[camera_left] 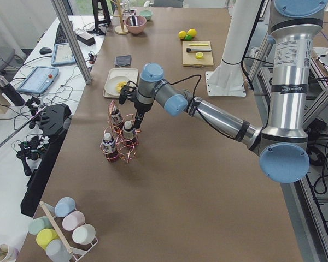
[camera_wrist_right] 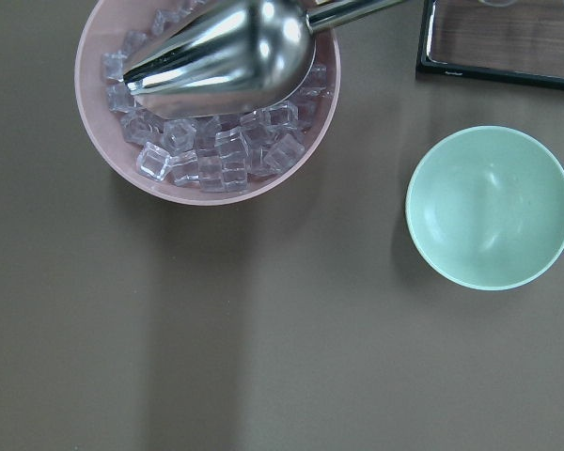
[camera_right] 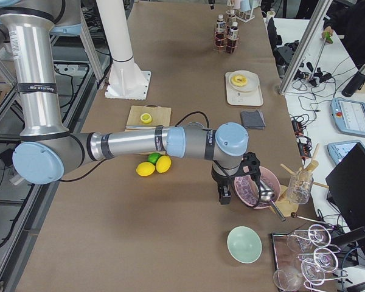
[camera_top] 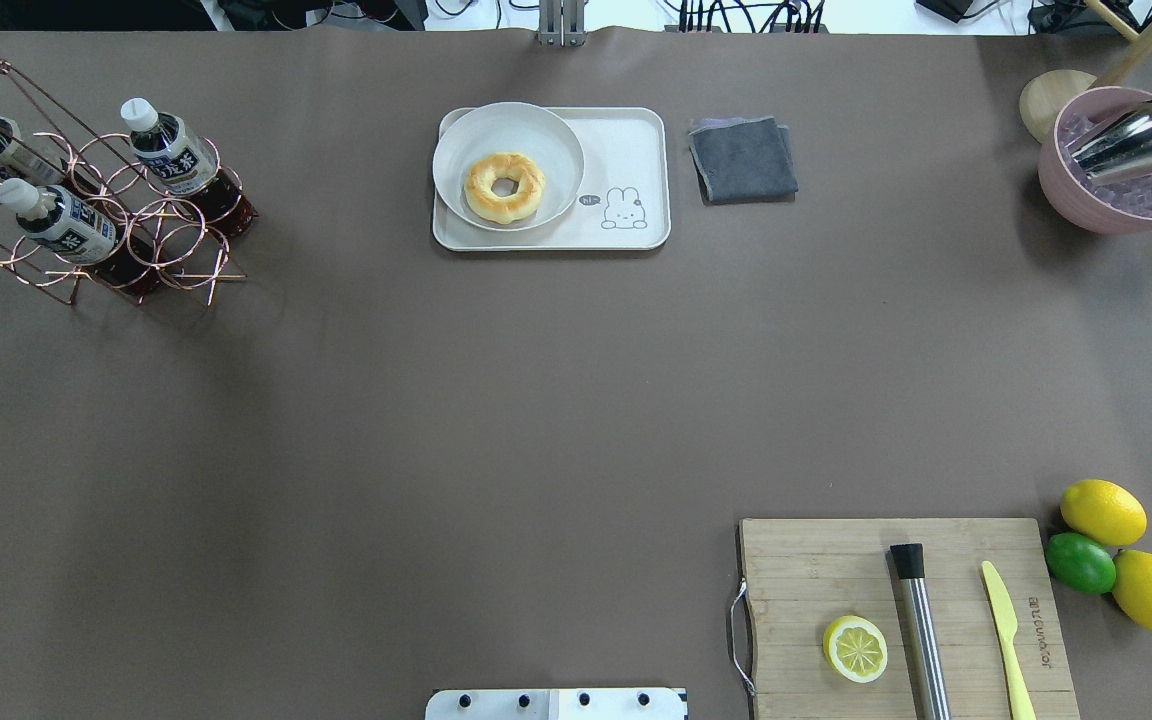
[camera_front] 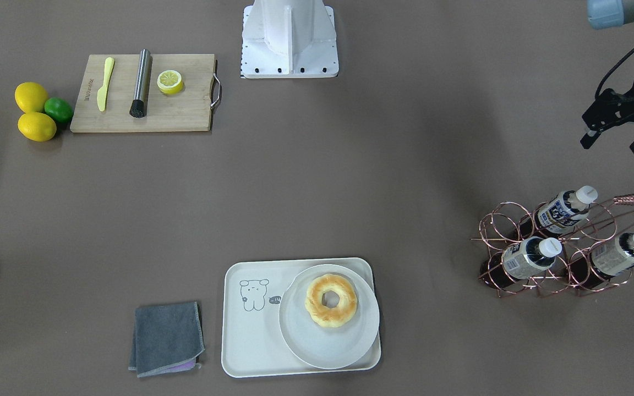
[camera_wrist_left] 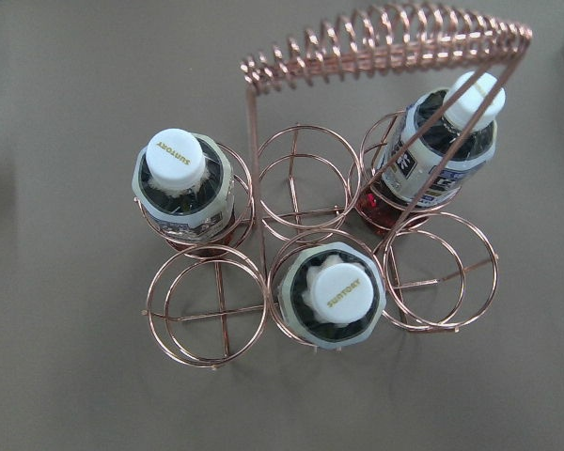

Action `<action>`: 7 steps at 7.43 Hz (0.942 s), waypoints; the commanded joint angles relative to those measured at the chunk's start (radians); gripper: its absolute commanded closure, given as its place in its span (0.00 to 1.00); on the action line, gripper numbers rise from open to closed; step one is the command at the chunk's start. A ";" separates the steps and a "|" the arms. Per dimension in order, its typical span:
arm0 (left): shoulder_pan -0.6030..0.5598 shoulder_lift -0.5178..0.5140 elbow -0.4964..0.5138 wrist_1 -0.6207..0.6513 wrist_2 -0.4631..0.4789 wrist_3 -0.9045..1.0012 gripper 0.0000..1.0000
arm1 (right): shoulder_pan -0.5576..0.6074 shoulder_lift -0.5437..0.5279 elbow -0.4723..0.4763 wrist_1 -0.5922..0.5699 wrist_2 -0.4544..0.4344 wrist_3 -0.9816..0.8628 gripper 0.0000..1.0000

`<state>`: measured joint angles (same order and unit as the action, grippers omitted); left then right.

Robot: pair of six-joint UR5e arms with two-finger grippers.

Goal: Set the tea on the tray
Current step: 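Grasp the dark tea bottle in the rack with the left gripper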

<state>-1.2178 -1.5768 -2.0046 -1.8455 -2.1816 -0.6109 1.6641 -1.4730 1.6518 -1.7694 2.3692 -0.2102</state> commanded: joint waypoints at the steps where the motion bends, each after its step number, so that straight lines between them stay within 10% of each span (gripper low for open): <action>1: 0.053 -0.075 0.074 -0.012 0.071 -0.064 0.02 | 0.000 0.003 -0.003 -0.002 -0.001 0.002 0.00; 7: 0.055 -0.121 0.185 -0.104 0.068 -0.053 0.08 | 0.000 -0.001 -0.007 -0.004 0.001 0.006 0.00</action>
<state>-1.1635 -1.6990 -1.8165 -1.9461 -2.1145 -0.6607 1.6644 -1.4720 1.6451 -1.7732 2.3693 -0.2041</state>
